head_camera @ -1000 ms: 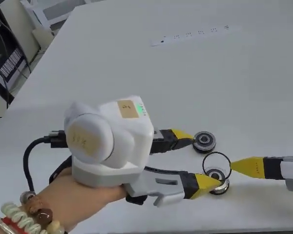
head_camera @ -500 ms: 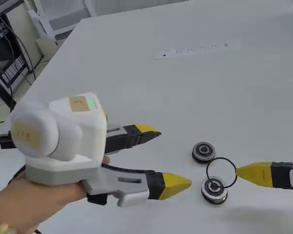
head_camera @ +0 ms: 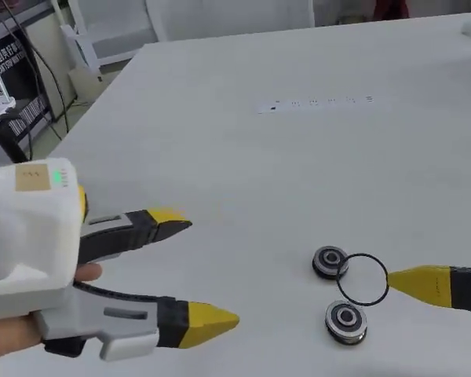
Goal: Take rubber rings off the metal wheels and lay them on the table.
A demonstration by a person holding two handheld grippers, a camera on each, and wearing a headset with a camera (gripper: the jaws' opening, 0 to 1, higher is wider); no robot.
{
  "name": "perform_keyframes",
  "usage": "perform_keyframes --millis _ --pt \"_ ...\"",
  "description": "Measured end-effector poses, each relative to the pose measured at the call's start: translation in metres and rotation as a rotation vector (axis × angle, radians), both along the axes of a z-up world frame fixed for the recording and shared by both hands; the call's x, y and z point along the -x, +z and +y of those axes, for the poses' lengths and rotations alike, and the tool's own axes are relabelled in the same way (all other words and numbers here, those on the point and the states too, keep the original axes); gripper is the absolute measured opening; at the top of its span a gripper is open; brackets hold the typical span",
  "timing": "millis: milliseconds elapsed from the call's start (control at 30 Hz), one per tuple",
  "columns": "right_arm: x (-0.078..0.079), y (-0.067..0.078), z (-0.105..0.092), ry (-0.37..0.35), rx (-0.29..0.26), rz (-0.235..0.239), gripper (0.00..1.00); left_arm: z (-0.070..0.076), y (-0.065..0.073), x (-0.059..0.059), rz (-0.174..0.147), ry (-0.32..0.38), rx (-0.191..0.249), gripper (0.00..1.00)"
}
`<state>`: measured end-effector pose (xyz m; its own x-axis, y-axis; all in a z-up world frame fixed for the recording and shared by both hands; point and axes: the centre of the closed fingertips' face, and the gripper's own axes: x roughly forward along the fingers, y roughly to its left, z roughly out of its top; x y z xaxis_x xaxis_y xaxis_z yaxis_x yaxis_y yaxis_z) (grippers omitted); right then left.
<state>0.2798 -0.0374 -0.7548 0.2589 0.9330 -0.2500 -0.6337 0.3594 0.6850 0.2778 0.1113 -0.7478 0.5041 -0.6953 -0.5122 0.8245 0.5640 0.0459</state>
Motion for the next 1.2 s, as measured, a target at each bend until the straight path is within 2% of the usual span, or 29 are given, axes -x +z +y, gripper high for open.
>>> perform_keyframes --millis 100,300,533,667,800,900,967,1000,1067,1100,1200 --pt "0.001 0.007 0.002 -0.003 -0.024 0.009 0.0 0.009 0.0 0.005 0.001 0.014 0.002 0.72" --pt "0.003 0.014 0.008 0.015 -0.021 0.004 0.0 0.023 -0.002 0.012 0.01 0.075 0.036 0.73" --pt "0.007 0.02 0.017 0.052 0.007 -0.01 0.0 0.021 -0.006 0.019 0.019 0.101 0.072 0.73" --pt "0.007 0.027 0.023 0.057 0.015 -0.022 0.0 0.014 -0.011 0.023 0.026 0.088 0.068 0.73" --pt "0.007 0.034 0.036 0.072 0.004 -0.032 0.0 0.017 -0.018 0.024 0.027 0.092 0.029 0.75" --pt "0.007 0.034 0.043 0.082 0.012 -0.03 0.0 0.019 -0.023 0.027 0.036 0.098 0.03 0.75" --pt "0.007 0.034 0.047 0.089 0.019 -0.03 0.0 0.022 -0.028 0.029 0.055 0.116 0.037 0.75" --pt "0.007 0.034 0.048 0.093 0.022 -0.031 0.0 0.023 -0.029 0.029 0.063 0.124 0.046 0.75" --pt "0.005 0.035 0.053 0.103 0.026 -0.035 0.0 0.023 -0.026 0.027 0.088 0.162 0.108 0.75" --pt "0.003 0.035 0.056 0.107 0.028 -0.036 0.0 0.024 -0.022 0.024 0.088 0.186 0.146 0.76" --pt "-0.001 0.036 0.065 0.117 0.034 -0.048 0.0 0.028 -0.02 0.021 0.085 0.208 0.166 0.85"
